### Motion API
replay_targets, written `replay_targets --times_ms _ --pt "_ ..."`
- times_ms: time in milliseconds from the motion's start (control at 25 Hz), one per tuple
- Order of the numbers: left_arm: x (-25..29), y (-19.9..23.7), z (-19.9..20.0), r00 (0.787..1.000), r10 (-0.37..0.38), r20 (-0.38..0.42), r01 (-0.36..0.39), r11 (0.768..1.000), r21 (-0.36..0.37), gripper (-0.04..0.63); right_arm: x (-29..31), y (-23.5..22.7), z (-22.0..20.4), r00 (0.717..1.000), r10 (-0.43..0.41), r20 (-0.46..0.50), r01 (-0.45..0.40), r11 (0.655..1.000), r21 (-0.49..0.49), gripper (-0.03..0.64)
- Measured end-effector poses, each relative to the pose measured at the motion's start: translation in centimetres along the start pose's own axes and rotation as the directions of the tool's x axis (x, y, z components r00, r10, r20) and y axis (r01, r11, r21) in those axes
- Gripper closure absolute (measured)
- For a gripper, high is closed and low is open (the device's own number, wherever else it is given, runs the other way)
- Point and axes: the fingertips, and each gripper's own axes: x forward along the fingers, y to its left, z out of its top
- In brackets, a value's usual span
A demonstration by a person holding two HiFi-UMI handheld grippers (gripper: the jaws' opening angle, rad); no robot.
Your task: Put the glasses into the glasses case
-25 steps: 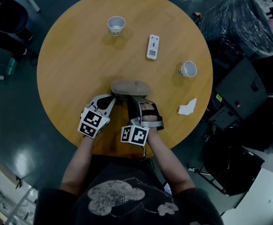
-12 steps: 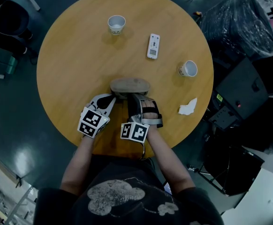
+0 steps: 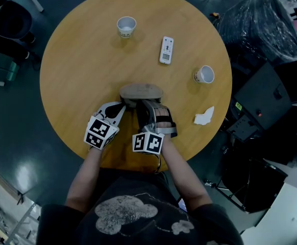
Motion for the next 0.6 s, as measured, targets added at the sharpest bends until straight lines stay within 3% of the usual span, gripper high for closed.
replay_targets --times_ms 240,600 --pt "0.0 0.1 0.0 1.0 0.0 0.004 0.0 1.0 -0.01 0.589 -0.7 0.6 0.4 0.999 0.036 0.013 -0.036 0.999 0.022 0.492" --pt "0.0 0.0 0.2 1.0 0.002 0.018 -0.002 1.0 -0.026 0.589 -2.7 1.0 0.2 0.999 0.022 0.036 -0.025 0.995 0.097 0.488"
